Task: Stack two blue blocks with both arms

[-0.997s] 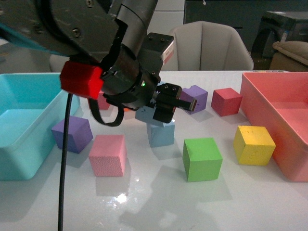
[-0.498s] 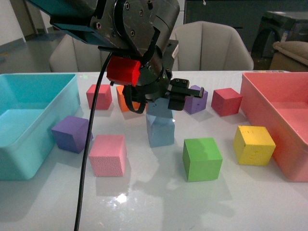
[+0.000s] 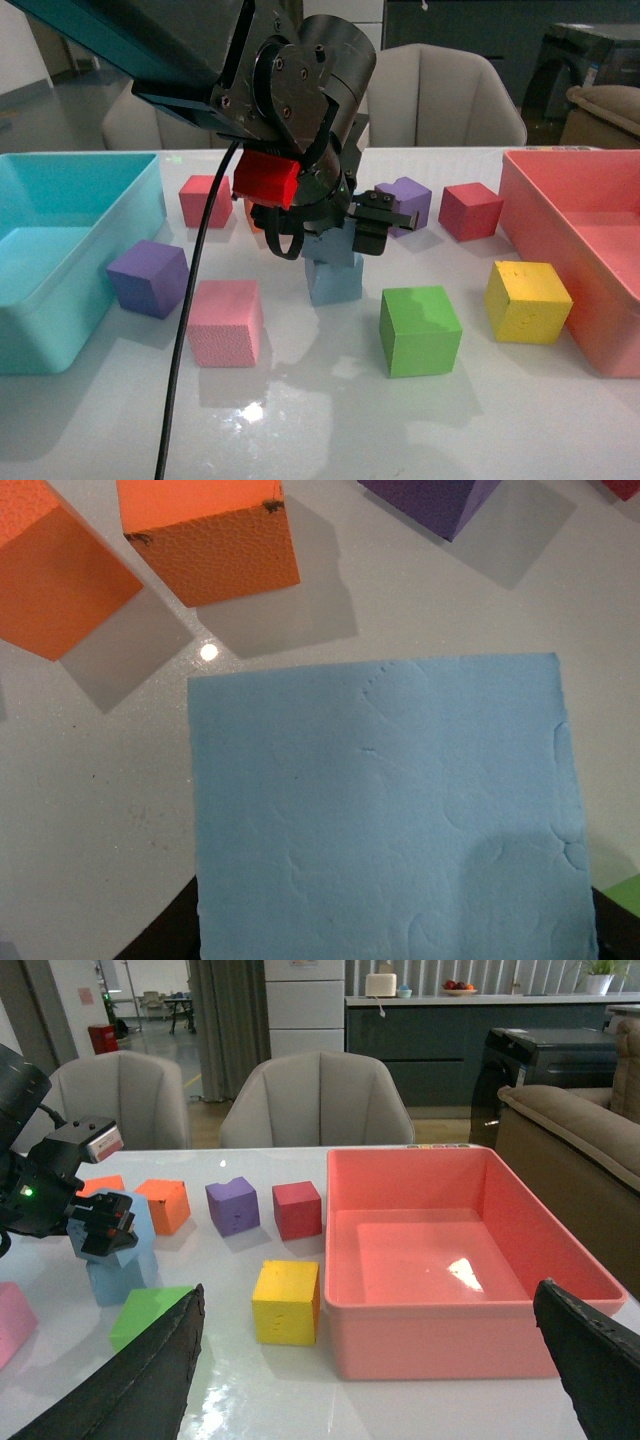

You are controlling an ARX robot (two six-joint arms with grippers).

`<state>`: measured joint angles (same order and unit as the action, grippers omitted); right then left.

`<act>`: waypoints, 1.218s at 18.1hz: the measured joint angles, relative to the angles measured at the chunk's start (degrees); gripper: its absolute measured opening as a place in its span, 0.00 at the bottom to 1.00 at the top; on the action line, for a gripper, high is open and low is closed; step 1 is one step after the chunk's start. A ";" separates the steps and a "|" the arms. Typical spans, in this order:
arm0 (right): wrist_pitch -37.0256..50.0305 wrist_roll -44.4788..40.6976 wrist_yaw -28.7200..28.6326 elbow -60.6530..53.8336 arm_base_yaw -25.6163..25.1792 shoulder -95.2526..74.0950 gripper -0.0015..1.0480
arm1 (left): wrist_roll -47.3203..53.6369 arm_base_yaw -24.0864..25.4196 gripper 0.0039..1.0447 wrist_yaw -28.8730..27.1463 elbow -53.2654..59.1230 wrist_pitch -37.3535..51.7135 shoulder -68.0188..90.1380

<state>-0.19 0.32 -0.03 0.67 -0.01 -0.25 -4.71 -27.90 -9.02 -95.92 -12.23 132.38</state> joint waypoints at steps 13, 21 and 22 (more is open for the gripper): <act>0.00 0.00 0.00 0.00 0.00 0.00 0.94 | 0.20 -0.79 0.94 -1.07 0.37 3.85 -2.47; 0.00 0.00 0.02 0.00 0.00 0.00 0.94 | -0.04 -1.53 0.94 -1.22 10.64 12.68 -17.57; 0.00 0.00 0.00 0.00 0.00 0.00 0.94 | -0.04 -1.75 0.94 -1.05 11.91 13.44 -18.88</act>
<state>-0.19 0.32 -0.03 0.67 -0.01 -0.25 -4.75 -29.65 -10.07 -84.01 1.21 113.49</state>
